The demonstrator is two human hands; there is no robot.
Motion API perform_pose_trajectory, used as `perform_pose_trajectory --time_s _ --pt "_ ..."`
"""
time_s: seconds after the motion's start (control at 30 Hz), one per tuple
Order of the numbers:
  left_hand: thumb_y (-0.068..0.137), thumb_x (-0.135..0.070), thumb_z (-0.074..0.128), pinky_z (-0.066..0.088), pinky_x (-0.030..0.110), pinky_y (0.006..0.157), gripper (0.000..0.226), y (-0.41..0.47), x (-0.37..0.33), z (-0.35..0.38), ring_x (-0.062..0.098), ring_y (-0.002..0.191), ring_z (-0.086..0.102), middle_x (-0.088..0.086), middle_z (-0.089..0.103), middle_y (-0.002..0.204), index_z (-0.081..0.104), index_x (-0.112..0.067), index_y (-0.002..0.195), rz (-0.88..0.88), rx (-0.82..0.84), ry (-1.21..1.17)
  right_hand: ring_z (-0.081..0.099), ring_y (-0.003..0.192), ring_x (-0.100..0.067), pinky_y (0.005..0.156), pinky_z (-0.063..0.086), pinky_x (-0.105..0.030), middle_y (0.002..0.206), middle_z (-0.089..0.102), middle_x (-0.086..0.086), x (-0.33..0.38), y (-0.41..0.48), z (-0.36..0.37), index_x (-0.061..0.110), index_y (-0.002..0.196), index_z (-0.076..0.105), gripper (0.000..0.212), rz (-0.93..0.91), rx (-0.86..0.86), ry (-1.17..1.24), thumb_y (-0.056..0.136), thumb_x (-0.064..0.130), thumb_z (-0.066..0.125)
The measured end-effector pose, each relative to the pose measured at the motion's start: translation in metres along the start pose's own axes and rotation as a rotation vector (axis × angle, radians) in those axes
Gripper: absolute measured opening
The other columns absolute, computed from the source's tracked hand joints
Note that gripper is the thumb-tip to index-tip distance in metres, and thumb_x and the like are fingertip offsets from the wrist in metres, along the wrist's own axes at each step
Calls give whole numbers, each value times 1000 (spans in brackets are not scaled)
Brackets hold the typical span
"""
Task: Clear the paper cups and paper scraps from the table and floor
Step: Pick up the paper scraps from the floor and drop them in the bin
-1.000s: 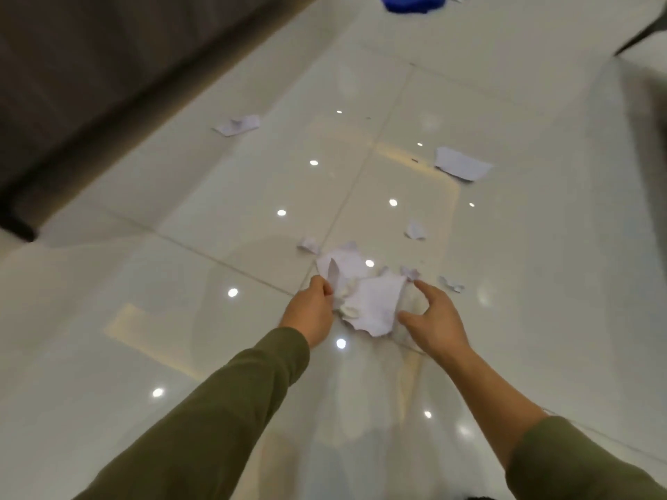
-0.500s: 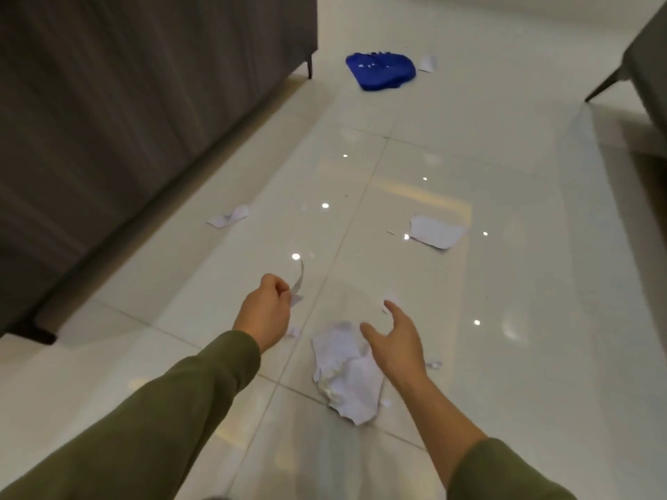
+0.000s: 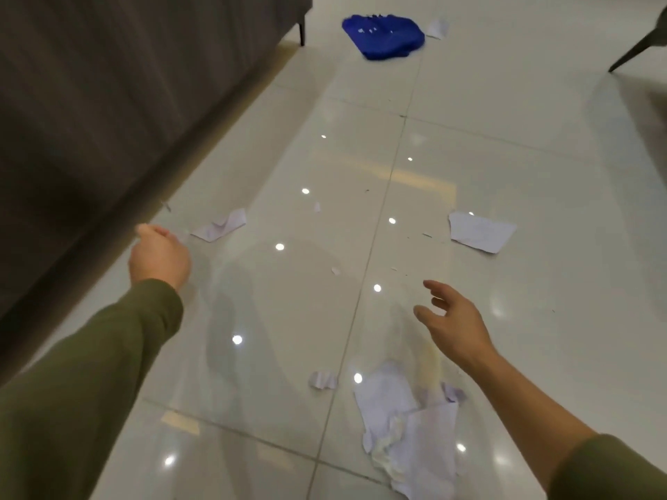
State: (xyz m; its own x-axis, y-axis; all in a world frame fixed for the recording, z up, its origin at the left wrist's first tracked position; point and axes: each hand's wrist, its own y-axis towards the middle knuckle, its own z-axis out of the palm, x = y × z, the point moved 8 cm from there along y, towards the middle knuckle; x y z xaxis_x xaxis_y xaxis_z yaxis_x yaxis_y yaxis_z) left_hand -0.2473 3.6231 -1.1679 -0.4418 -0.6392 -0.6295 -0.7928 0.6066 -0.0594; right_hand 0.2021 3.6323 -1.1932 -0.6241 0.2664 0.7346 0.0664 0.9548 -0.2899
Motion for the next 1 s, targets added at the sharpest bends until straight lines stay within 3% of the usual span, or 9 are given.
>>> perform_pose_trajectory --time_s 0.13,0.27,0.4,0.53,0.7,0.87,1.0 --pt "96 -16 36 41 45 88 22 29 -7 51 45 104 52 30 56 113 45 -4 112 66 89 2 50 107 -2 84 39 -19 123 52 17 -12 4 6 29 129 51 46 46 -2 23 85 22 62" --pt "96 -32 40 37 39 78 24 40 -12 96 38 91 51 25 57 110 45 -13 109 202 274 57 52 106 -2 74 38 -8 117 53 21 -15 0 15 32 126 53 42 70 -7 26 86 22 61" --pt "93 -36 49 38 39 94 39 16 -18 126 39 113 51 18 53 129 43 -19 127 357 433 94 51 107 0 75 37 -8 116 52 21 -4 -2 45 31 127 52 43 70 32 72 86 21 61" --pt "93 -26 50 18 29 112 48 -30 -27 144 22 141 24 5 30 152 41 -18 139 620 523 164 48 109 -1 84 37 -15 118 50 18 6 -2 70 29 131 49 48 62 48 104 85 22 63" --pt "98 -26 41 0 20 112 47 -115 -38 163 18 144 12 4 21 155 34 -19 143 875 718 147 45 117 -1 94 35 -21 126 49 16 -19 -16 56 31 133 47 48 84 -34 73 88 28 60" --pt "100 -32 33 -11 17 109 50 -201 -48 181 17 145 3 5 11 157 23 -18 147 1056 894 201 51 119 -16 95 37 -23 132 55 3 -61 -27 -6 24 128 54 42 133 -242 -10 87 23 61" --pt "100 -38 26 -16 16 107 53 -254 -46 185 12 145 -6 1 2 158 15 -19 149 1149 1028 244 36 135 -18 106 29 -28 149 37 -2 -94 -33 -38 21 135 48 48 198 -217 -90 88 23 59"
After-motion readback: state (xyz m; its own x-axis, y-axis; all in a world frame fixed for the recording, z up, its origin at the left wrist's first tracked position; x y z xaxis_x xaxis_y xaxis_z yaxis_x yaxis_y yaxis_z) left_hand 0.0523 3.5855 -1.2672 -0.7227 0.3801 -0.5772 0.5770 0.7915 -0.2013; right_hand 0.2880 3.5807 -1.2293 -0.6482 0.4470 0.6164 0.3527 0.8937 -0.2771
